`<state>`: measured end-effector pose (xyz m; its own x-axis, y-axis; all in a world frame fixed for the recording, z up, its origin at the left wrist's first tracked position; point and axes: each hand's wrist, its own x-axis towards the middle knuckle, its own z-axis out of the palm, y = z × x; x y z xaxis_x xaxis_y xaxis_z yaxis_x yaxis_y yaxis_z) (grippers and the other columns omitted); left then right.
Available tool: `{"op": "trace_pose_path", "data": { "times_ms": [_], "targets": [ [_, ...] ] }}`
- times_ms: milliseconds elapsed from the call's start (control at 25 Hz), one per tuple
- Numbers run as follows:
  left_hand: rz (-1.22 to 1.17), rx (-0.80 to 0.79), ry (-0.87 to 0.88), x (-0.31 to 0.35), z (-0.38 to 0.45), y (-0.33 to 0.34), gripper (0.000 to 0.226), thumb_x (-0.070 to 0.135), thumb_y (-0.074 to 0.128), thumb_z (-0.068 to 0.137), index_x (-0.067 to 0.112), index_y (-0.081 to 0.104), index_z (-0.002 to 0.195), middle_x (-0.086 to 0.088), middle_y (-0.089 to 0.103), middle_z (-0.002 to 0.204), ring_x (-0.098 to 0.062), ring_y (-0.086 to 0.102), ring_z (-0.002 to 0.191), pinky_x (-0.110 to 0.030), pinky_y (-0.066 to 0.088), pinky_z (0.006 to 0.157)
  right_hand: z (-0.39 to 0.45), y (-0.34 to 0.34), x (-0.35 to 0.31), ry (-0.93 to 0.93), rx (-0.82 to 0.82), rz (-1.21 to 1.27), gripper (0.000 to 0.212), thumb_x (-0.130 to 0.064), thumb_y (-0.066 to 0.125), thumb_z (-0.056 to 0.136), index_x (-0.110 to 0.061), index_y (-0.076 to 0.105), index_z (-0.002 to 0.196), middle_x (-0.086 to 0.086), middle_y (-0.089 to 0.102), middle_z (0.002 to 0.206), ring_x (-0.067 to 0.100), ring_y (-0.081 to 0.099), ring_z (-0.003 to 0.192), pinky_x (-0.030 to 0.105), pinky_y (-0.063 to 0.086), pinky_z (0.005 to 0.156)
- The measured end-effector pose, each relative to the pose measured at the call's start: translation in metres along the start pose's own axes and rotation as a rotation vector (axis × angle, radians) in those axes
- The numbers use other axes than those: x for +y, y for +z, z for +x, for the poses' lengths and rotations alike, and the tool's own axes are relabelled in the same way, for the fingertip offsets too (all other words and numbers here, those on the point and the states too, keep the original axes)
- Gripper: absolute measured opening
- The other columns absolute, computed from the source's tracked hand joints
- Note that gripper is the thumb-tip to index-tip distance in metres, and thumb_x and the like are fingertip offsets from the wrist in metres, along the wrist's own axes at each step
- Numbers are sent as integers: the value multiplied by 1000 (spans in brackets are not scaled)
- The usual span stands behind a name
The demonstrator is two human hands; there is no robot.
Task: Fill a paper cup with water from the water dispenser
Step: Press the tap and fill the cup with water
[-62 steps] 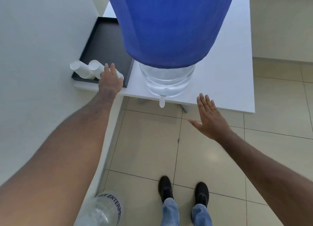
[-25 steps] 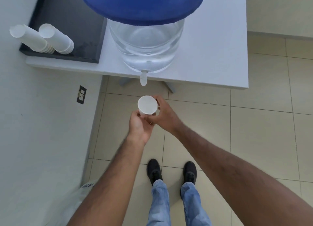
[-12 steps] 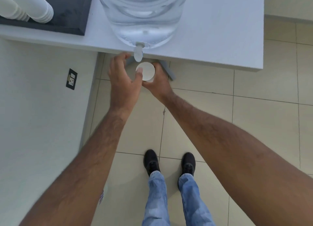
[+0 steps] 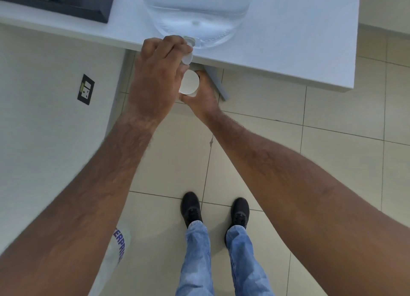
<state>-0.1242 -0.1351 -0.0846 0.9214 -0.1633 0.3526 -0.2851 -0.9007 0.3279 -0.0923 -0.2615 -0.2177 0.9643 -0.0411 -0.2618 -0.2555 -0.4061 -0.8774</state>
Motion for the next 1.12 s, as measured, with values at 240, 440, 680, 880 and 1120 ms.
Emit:
{"op": "trace_pose_path", "data": {
  "times_ms": [240, 440, 680, 880, 1120],
  "targets": [
    [-7, -20, 9, -2, 3, -1, 31, 24, 59, 105, 14, 64, 133, -1, 64, 137, -29, 56, 123, -40, 49, 100, 8, 3, 6, 17, 6, 25, 75, -22, 97, 72, -19, 54, 134, -4, 68, 128, 15, 65, 116, 16, 52, 81],
    [-70, 22, -33, 2, 11, 0, 27, 27, 52, 109, 13, 68, 126, -2, 68, 129, -25, 58, 115, -26, 44, 91, 14, 5, 9, 9, 2, 18, 76, -23, 99, 70, -17, 54, 132, 0, 68, 129, 20, 65, 117, 26, 58, 87],
    [-157, 18, -168, -2, 24, 5, 33, 33, 44, 113, 15, 69, 122, 1, 73, 116, -21, 58, 107, -19, 39, 84, 15, 6, 16, 13, 3, 22, 76, -22, 96, 70, -19, 53, 133, 1, 65, 130, 23, 62, 120, 44, 61, 95],
    [-182, 26, -160, -4, 22, 6, 34, 31, 42, 113, 14, 70, 122, 1, 73, 117, -22, 58, 105, -17, 36, 85, 12, 1, 15, 31, -30, 22, 74, -16, 94, 75, -15, 52, 136, 2, 64, 133, 20, 59, 121, 25, 52, 86],
    [-184, 39, -145, -5, 22, 3, 34, 32, 43, 113, 14, 71, 120, 1, 75, 112, -22, 61, 100, -18, 38, 84, 13, 0, 12, 14, -27, 16, 75, -18, 95, 73, -14, 52, 135, 2, 65, 132, 21, 61, 122, 22, 52, 88]
  ]
}}
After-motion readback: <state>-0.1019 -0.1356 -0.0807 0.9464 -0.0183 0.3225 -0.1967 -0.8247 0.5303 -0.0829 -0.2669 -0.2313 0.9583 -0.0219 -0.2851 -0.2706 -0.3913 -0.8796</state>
